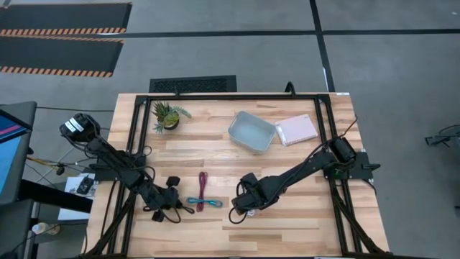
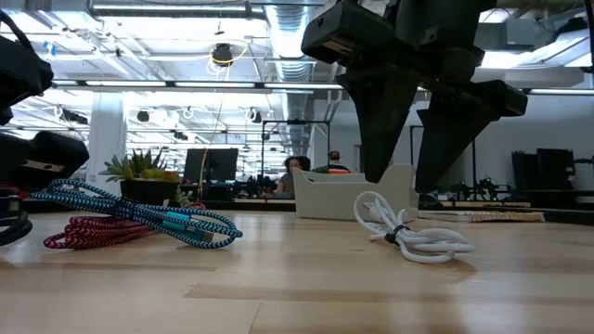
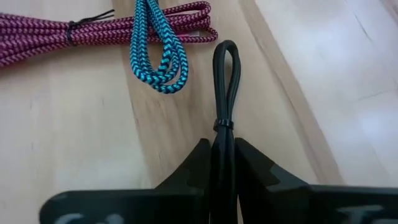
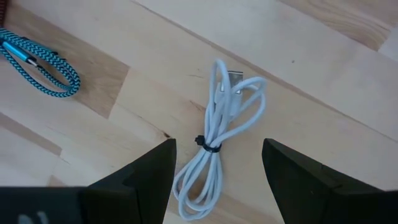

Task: Pick and place USB-C Cables
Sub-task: Put the black USB cable into the grey bin

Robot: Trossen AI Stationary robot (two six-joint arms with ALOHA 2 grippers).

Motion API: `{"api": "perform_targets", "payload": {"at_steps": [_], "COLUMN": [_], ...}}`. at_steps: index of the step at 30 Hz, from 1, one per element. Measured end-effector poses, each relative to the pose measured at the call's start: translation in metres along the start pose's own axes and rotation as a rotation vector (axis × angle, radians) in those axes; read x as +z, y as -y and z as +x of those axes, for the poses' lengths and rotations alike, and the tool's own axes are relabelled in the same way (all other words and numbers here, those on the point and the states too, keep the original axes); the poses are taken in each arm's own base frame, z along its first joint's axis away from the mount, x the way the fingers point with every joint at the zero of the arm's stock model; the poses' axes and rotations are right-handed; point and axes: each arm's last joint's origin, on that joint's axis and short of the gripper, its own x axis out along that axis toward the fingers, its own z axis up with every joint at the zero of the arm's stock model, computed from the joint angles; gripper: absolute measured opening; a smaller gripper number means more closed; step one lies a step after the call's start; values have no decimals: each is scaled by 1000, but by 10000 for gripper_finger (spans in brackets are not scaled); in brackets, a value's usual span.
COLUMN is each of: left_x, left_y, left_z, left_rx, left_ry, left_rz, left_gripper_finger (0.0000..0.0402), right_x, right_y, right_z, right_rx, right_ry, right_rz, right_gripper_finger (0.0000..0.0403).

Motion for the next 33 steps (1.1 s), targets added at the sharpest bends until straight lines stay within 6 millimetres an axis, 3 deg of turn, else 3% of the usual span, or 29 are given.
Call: {"api": "perform_targets", "payload": {"at_steps": [8,15,19,33], "left_x": [1,-5,-2,9], "left_y": [1,-7,-9,-18], "left_z": [-7,-28,-42,-74], "left_rx": [-46,3,9,70], "left_ry": [-10,-68,-19,233], "left_rz": [-80,-192,-236,-330], "left_gripper_finger": [17,6,5,5], "right_x": [0,3,7,68], "right_y": [0,0,-5,-40], "right_z": [0,0,1,-6], "right_rx": [-1,5,50,386], "right_ry": [-1,1,52,395], "right_rz": [0,-13,-33,-345], "right_gripper_finger": [265,265,265,265]}}
